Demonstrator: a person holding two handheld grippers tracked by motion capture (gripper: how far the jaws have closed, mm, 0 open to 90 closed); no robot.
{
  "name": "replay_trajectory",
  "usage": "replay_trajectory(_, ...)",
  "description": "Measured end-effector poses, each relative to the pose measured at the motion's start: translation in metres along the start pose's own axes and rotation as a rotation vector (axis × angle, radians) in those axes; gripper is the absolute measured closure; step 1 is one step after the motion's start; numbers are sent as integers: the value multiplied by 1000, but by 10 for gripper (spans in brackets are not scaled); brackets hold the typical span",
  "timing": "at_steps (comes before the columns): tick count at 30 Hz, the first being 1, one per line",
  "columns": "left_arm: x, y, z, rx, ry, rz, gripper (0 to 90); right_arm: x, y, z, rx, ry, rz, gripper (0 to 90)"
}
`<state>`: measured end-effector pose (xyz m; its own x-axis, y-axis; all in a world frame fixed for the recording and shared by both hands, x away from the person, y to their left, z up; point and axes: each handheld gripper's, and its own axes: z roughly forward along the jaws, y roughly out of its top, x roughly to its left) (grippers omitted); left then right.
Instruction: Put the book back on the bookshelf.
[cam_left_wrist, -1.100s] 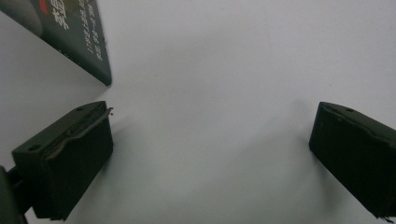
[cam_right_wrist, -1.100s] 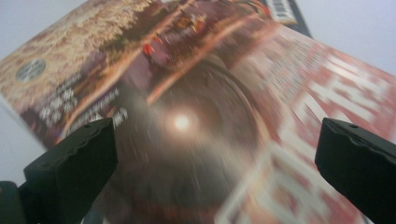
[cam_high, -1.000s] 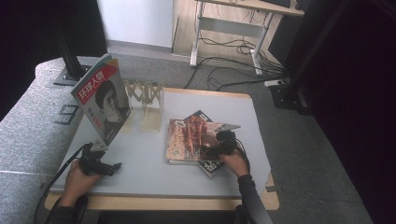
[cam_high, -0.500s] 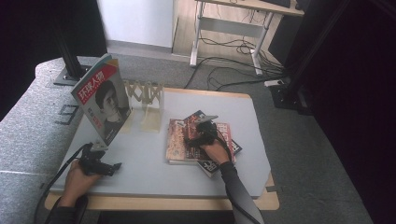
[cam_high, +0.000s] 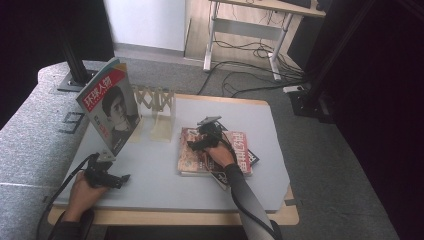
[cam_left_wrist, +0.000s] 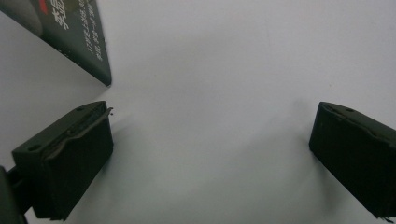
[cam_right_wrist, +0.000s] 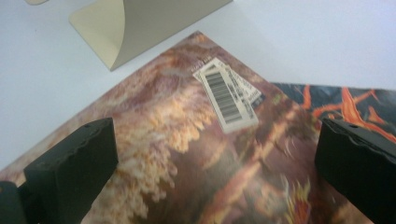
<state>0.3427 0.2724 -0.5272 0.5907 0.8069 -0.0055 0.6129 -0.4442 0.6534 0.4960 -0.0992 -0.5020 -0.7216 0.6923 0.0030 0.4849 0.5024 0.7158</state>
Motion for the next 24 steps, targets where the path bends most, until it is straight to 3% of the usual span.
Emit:
replay_trajectory(18,0,0,0,0,0,0,0,5,22,23,5,15,-8,0)
replay_trajectory(24,0,0,0,0,-1,0,0,7,29,31,15,40,-8,0)
